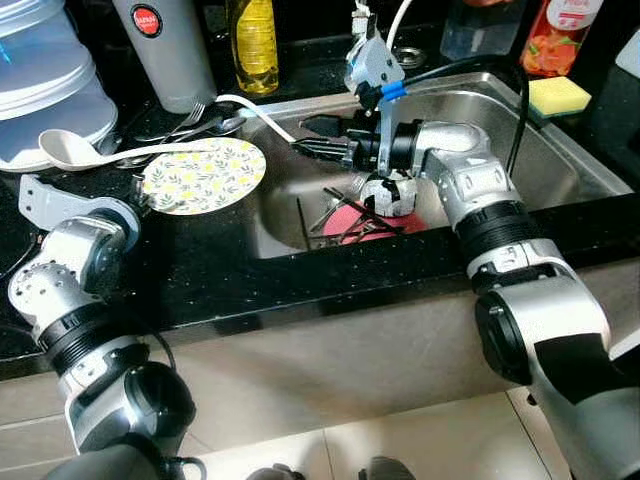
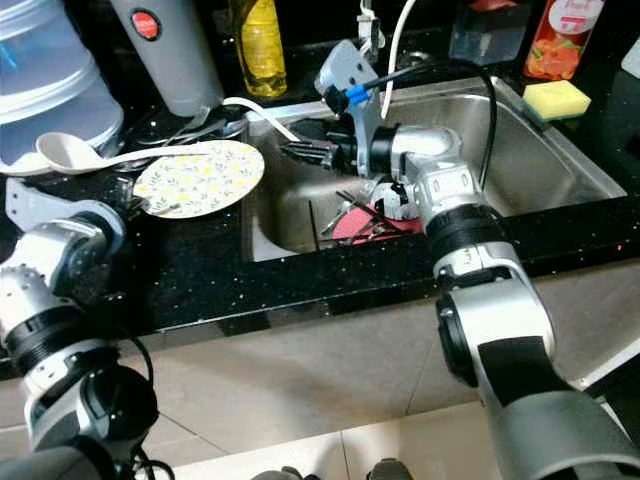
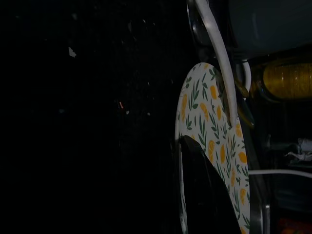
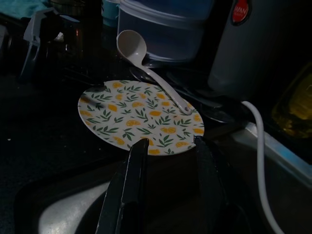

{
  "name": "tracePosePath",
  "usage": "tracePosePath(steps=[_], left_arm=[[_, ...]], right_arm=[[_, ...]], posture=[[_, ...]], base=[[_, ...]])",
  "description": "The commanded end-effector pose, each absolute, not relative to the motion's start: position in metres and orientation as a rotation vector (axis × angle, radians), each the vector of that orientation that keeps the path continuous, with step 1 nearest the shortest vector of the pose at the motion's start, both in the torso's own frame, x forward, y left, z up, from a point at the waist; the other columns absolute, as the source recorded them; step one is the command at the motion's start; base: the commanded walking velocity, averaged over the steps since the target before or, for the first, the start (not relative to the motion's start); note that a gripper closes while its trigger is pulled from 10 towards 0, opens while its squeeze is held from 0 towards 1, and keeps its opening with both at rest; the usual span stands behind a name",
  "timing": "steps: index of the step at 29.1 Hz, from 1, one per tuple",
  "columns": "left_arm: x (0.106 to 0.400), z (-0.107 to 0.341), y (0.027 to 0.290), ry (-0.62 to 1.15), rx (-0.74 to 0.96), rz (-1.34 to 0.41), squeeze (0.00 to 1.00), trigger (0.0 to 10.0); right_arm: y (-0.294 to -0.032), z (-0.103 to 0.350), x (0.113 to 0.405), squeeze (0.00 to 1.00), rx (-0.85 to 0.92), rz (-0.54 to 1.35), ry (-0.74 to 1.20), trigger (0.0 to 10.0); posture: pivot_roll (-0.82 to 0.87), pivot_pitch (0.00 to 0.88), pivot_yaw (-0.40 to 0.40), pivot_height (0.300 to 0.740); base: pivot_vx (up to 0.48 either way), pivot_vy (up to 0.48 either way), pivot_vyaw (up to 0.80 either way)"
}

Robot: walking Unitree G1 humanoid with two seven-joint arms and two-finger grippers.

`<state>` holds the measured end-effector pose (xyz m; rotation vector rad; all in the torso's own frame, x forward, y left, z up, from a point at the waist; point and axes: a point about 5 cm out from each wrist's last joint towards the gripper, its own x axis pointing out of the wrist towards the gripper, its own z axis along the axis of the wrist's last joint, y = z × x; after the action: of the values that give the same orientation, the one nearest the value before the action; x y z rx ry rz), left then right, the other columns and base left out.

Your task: Kitchen organization

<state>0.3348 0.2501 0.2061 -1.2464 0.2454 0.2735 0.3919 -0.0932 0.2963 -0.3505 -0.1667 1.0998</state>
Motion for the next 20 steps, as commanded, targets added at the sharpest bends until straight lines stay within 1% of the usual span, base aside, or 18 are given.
tracePosePath(steps=[1,2,3,4,5,6,7,9,11,12,13,16,19,20], left_arm=[[0.330,0.196,0.254,0.260,-1.254,0.302,0.00,0.0],[0.331,0.206,0.250,0.212,-1.241,0.236,0.00,0.4],[0.331,0.206,0.250,0.212,-1.241,0.236,0.00,0.4],[0.331,0.215,0.246,0.168,-1.225,0.182,0.00,6.8],[0.330,0.226,0.241,0.124,-1.225,0.119,0.00,10.0],[0.330,0.226,0.241,0.124,-1.225,0.119,0.00,10.0],[0.329,0.237,0.235,0.068,-1.239,0.062,0.00,10.0],[0.328,0.242,0.227,0.051,-1.259,0.026,0.00,10.0],[0.326,0.244,0.215,0.071,-1.255,-0.033,0.00,10.0],[0.326,0.244,0.215,0.071,-1.255,-0.033,0.00,10.0],[0.325,0.245,0.205,0.094,-1.251,-0.088,0.00,10.0],[0.324,0.245,0.192,0.120,-1.266,-0.162,0.00,10.0],[0.323,0.244,0.179,0.150,-1.255,-0.212,0.00,10.0],[0.323,0.244,0.179,0.150,-1.255,-0.212,0.00,10.0]], right_arm=[[-0.090,0.300,0.392,0.00,-0.348,1.105,-0.183,10.0],[-0.091,0.300,0.392,0.00,-0.347,1.104,-0.183,10.0],[-0.091,0.300,0.392,0.00,-0.347,1.104,-0.183,10.0],[-0.091,0.300,0.392,0.00,-0.347,1.103,-0.183,10.0],[-0.091,0.300,0.392,0.00,-0.347,1.103,-0.182,10.0],[-0.091,0.300,0.392,0.00,-0.347,1.103,-0.182,10.0],[-0.090,0.300,0.392,0.00,-0.347,1.102,-0.182,10.0],[-0.090,0.301,0.392,0.00,-0.346,1.102,-0.183,10.0],[-0.089,0.301,0.392,0.00,-0.345,1.101,-0.183,10.0],[-0.089,0.301,0.392,0.00,-0.345,1.101,-0.183,10.0],[-0.089,0.301,0.392,0.00,-0.344,1.100,-0.183,10.0],[-0.089,0.300,0.393,0.00,-0.341,1.099,-0.182,10.0],[-0.089,0.300,0.393,0.00,-0.340,1.096,-0.182,10.0],[-0.089,0.300,0.393,0.00,-0.340,1.096,-0.182,10.0]], posture=[[-0.04,0.071,0.056,0.740],[-0.04,0.072,0.054,0.740],[-0.04,0.072,0.054,0.740],[-0.04,0.072,0.054,0.740],[-0.04,0.074,0.053,0.740],[-0.04,0.074,0.053,0.740],[-0.04,0.075,0.055,0.740],[-0.04,0.077,0.053,0.740],[-0.04,0.079,0.053,0.740],[-0.04,0.079,0.053,0.740],[-0.04,0.080,0.052,0.740],[-0.04,0.081,0.053,0.740],[-0.04,0.081,0.054,0.740],[-0.04,0.081,0.054,0.740]], base=[[0.000,0.000,0.00],[0.000,0.000,0.00],[0.000,0.000,0.00],[0.000,0.000,0.00],[0.000,0.000,0.00],[0.000,0.000,0.00],[0.000,0.000,0.00],[0.000,0.000,0.00],[0.000,0.000,0.00],[0.000,0.000,0.00],[0.000,0.000,0.00],[0.000,0.000,0.00],[0.000,0.000,0.00],[0.000,0.000,0.00]])
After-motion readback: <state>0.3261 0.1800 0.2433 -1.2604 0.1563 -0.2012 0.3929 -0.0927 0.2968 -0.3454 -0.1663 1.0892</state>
